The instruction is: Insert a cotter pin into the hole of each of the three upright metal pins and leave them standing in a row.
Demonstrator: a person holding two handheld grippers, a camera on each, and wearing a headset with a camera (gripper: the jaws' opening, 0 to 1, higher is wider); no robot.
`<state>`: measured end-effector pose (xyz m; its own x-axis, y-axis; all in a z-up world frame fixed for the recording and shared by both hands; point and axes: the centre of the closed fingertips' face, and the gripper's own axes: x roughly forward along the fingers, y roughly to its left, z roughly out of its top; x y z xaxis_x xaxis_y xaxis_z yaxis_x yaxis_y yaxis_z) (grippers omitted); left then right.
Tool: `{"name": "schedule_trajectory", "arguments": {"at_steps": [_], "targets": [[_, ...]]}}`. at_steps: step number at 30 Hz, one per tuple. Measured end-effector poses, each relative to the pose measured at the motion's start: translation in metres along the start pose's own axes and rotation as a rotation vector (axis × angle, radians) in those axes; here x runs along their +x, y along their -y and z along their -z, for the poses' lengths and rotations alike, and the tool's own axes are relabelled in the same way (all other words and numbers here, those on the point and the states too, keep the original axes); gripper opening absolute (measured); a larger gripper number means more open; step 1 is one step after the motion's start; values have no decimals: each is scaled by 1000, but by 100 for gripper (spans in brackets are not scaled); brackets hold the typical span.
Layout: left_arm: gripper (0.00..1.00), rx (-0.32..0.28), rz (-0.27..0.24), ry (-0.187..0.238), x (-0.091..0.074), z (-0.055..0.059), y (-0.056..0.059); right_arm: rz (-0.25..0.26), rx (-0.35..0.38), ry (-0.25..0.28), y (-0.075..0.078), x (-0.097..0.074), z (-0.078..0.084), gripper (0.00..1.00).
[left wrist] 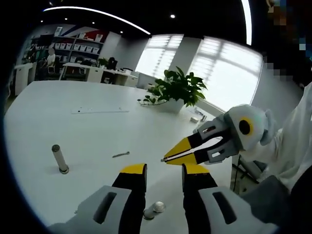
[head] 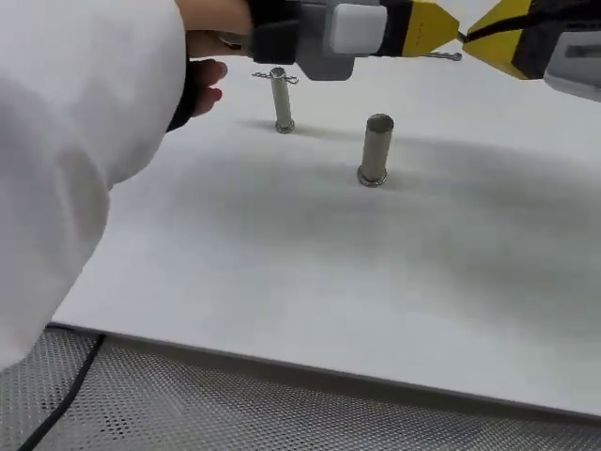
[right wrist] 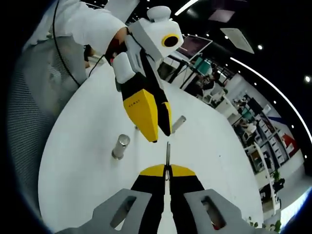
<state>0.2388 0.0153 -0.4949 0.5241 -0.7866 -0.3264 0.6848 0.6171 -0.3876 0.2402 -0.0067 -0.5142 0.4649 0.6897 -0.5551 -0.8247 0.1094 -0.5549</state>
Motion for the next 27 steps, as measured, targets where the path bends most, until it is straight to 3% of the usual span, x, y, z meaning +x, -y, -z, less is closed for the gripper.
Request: {"name": "schedule_trajectory", "arguments": {"at_steps": [12, 27], "targets": [[19, 5, 5, -41, 6, 4, -4, 21, -29, 18, -7, -2, -12, 0], [5, 20, 32, -65, 11, 8, 3, 27, -65, 16, -7, -3, -15, 0]]}}
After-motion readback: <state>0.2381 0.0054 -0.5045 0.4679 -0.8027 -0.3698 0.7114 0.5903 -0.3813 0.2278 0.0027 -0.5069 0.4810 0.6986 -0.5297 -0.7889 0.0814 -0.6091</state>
